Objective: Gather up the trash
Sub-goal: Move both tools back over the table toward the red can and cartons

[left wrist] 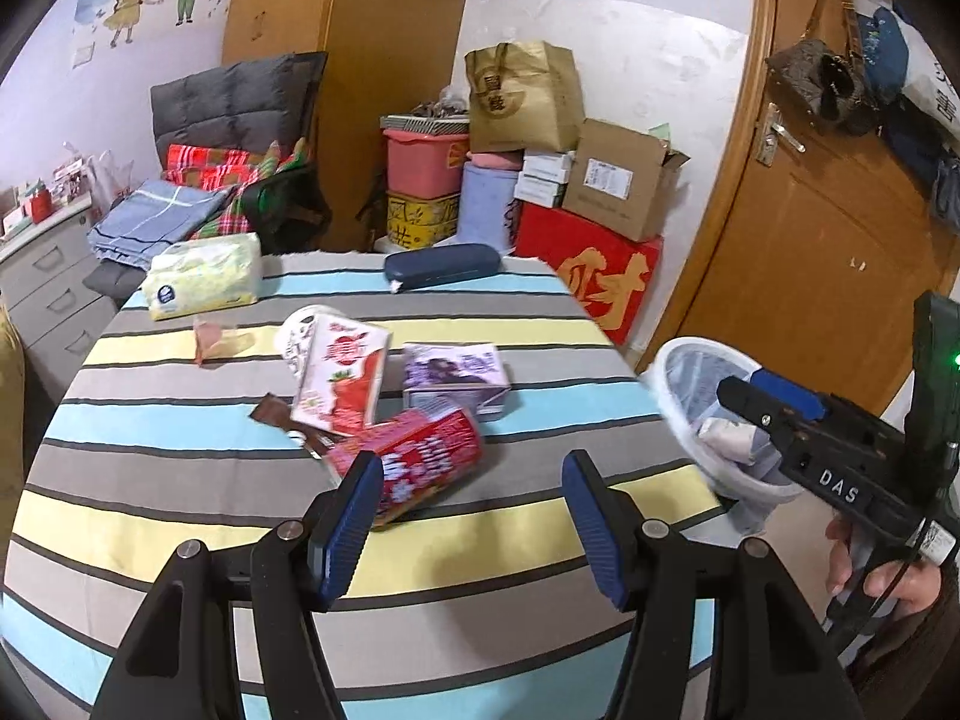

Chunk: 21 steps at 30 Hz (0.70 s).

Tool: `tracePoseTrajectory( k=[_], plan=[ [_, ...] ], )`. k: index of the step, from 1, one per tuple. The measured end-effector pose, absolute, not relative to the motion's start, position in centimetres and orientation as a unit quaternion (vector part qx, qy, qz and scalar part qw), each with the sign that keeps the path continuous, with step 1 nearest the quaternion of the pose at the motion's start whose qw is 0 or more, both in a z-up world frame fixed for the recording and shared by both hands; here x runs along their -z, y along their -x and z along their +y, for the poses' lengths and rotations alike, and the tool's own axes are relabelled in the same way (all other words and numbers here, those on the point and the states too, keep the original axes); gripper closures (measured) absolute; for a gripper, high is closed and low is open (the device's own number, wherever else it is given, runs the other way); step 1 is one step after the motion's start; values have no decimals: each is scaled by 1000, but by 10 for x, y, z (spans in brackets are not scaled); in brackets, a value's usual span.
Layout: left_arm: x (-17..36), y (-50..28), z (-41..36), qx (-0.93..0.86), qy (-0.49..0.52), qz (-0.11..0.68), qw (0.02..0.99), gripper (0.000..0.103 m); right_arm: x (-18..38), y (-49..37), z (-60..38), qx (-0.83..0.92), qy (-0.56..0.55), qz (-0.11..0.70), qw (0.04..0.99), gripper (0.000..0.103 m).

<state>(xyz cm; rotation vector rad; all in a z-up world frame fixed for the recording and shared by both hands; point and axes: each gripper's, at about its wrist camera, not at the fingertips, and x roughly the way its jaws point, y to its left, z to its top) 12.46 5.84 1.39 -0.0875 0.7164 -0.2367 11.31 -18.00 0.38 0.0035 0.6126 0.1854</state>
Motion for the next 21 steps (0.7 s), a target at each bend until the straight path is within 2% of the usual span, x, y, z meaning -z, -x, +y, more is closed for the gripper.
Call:
tracePoseTrajectory(
  k=[2, 21],
  plan=[
    [-9, -129, 63, 111, 35, 359, 926, 35, -3, -116, -174, -98, 1, 302, 948, 53],
    [36, -197, 58, 155, -75, 411, 895, 35, 2, -180, -130, -184, 30, 333, 924, 53]
  ],
)
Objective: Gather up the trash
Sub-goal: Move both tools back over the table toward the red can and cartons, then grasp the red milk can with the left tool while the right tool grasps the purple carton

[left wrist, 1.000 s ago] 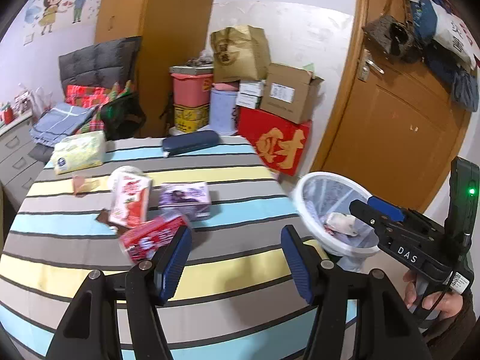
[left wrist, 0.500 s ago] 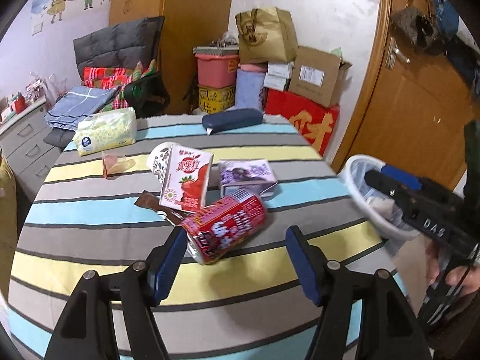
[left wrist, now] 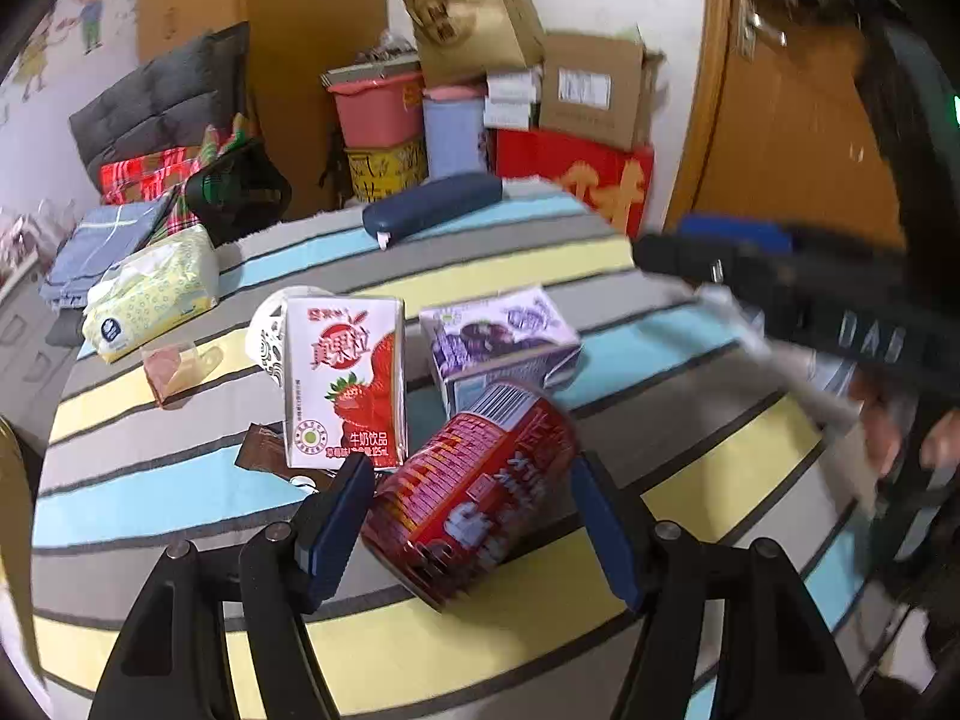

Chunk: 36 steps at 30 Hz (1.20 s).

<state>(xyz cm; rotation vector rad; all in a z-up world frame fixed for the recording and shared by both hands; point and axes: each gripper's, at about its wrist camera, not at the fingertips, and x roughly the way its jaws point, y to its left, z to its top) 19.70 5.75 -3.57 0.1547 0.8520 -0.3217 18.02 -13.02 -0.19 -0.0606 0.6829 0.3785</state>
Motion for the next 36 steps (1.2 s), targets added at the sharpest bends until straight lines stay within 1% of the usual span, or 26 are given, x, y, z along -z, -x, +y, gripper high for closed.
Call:
tracePoseTrajectory(
  k=[2, 7, 9, 10, 15, 18, 20, 25, 31, 36],
  plan=[
    [40, -200, 54, 157, -87, 413, 893, 35, 3, -184, -130, -190, 21, 338, 921, 53],
    [46, -201, 61, 178, -63, 424, 886, 35, 7, -191, -125, -209, 22, 348, 914, 52],
    [49, -200, 66, 182, -50, 433, 881, 40, 9, -193, -120, -220, 32, 352, 909, 52],
    [50, -199, 68, 184, -45, 436, 880, 47, 10, -194, -115, -228, 41, 352, 907, 52],
    [52, -187, 86, 174, -12, 434, 884, 47, 12, -204, -108, -246, 50, 360, 899, 52],
    [51, -175, 95, 167, 7, 435, 885, 47, 13, -210, -108, -251, 41, 365, 896, 49],
    [51, -164, 103, 149, 16, 435, 888, 47, 15, -213, -107, -260, 36, 368, 892, 48],
    [50, -149, 127, 106, 53, 433, 894, 47, 24, -217, -95, -273, 71, 380, 881, 48],
    [51, -146, 150, 79, 84, 433, 894, 47, 23, -226, -86, -311, 81, 377, 869, 48],
    [52, -148, 152, 81, 89, 434, 893, 47, 30, -237, -80, -350, 92, 404, 840, 47]
  ],
)
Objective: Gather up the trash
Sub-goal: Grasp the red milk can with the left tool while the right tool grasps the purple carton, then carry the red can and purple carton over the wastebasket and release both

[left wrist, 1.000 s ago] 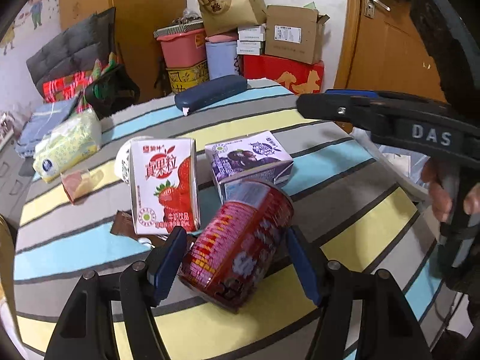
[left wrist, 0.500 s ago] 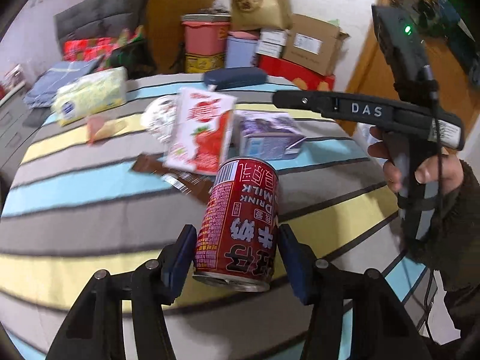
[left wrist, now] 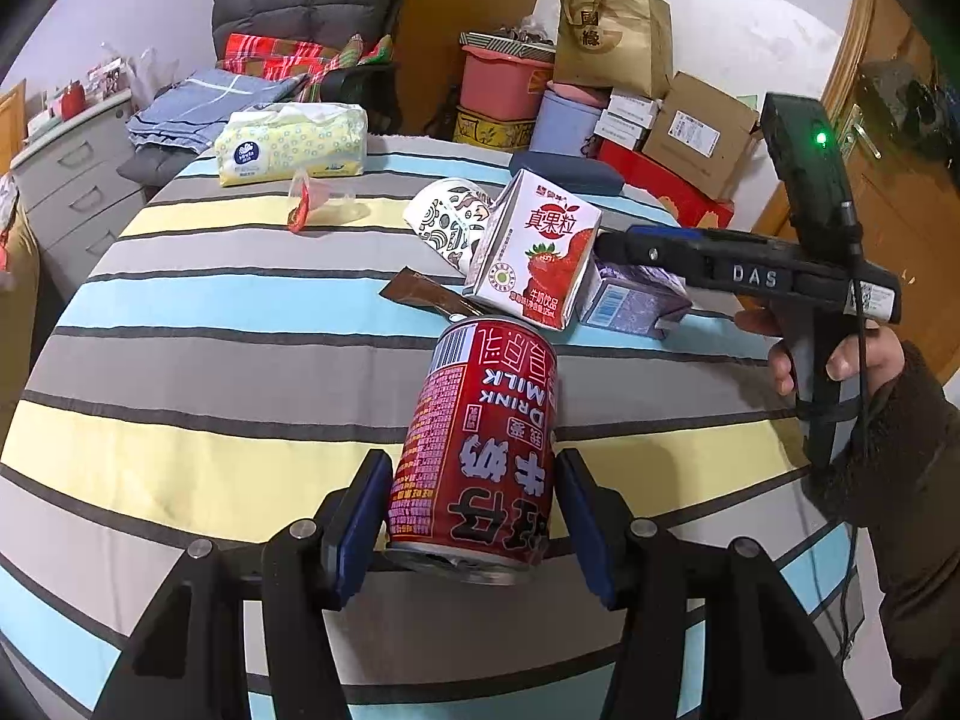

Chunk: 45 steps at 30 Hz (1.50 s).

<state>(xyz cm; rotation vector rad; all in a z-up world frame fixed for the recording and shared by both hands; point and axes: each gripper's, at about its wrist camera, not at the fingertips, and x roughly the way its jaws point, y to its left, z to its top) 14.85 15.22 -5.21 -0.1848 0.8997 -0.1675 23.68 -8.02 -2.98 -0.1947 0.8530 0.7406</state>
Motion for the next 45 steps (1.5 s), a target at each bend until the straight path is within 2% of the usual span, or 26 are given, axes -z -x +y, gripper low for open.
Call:
tracePoseTrajectory(
  k=[2, 4, 6, 15, 28, 30, 32, 45],
  plan=[
    [52, -150, 153, 82, 93, 434, 893, 47, 31, -234, -83, -355, 100, 406, 836, 46],
    [53, -152, 154, 82, 96, 433, 892, 47, 32, -230, -88, -373, 96, 413, 826, 35],
    [52, -154, 154, 83, 95, 432, 893, 47, 33, -222, -90, -376, 101, 417, 821, 34],
    [48, -165, 149, 79, 84, 429, 896, 42, 43, -205, -68, -343, 152, 422, 825, 34],
    [62, -183, 143, 70, 76, 451, 887, 42, 56, -206, -73, -281, 118, 447, 841, 34],
    [63, -183, 142, 64, 69, 451, 887, 47, 56, -205, -75, -278, 109, 448, 843, 35],
    [62, -182, 141, 62, 73, 451, 887, 50, 56, -205, -78, -274, 99, 448, 845, 44],
    [47, -171, 129, 66, 73, 434, 896, 50, 45, -189, -94, -260, 58, 434, 861, 44]
  ],
)
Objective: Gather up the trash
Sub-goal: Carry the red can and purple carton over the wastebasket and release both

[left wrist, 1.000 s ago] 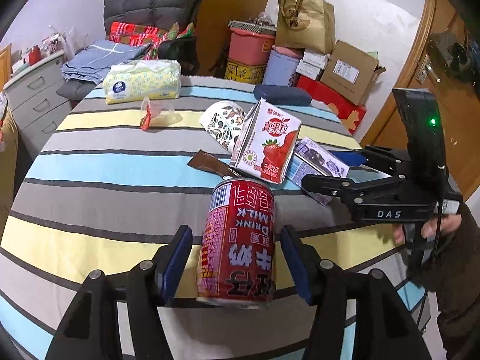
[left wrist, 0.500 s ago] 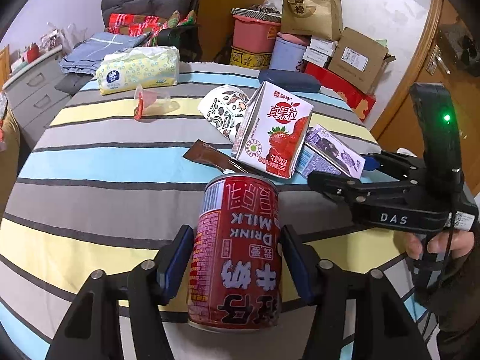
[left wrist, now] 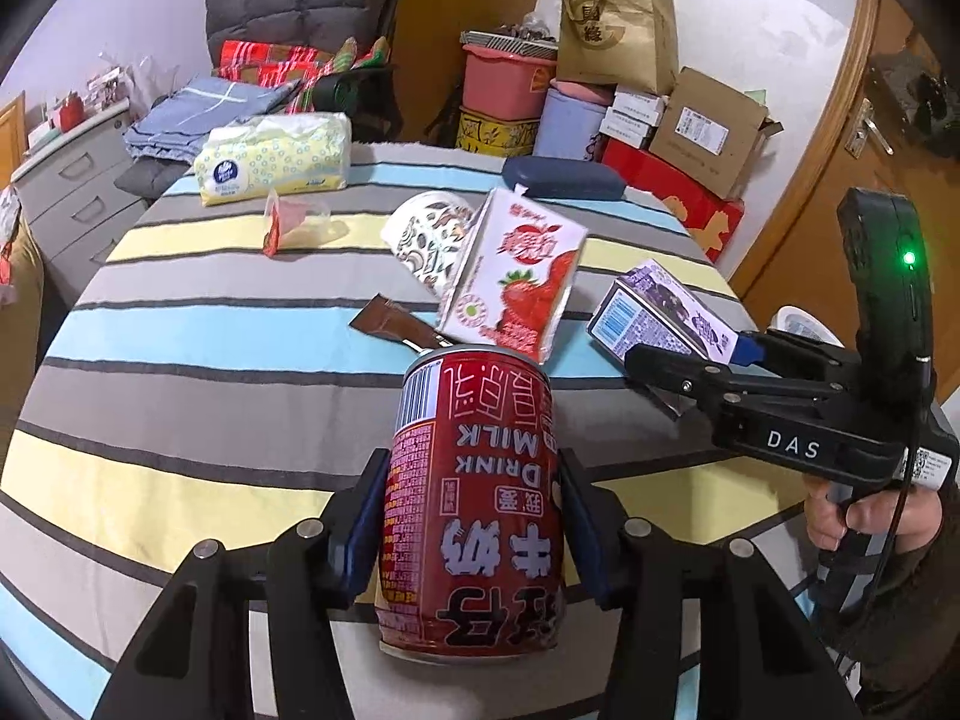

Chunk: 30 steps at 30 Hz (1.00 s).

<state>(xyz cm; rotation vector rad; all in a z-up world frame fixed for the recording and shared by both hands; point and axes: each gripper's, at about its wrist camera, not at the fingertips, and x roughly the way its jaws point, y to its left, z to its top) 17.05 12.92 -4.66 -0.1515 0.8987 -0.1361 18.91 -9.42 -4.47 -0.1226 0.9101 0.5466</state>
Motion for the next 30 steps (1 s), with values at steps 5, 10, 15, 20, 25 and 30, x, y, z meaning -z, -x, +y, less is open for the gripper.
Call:
tracePoseTrajectory(
  k=[5, 10, 15, 20, 25, 30],
  plan=[
    [34, -164, 115, 75, 64, 421, 902, 50, 38, -181, -104, -256, 43, 426, 867, 44],
    [22, -159, 98, 87, 56, 410, 906, 50, 30, -172, -118, -238, 30, 420, 875, 44],
    [12, -153, 75, 101, 47, 400, 910, 50, 20, -160, -139, -222, 14, 406, 887, 44],
    [3, -150, 50, 116, 40, 393, 911, 50, 11, -152, -160, -197, -11, 394, 898, 44],
    [-8, -148, 22, 132, 30, 382, 914, 50, 2, -141, -186, -164, -28, 376, 912, 44],
    [-18, -146, -12, 151, 15, 369, 917, 50, -1, -133, -215, -128, -46, 368, 920, 44]
  ],
)
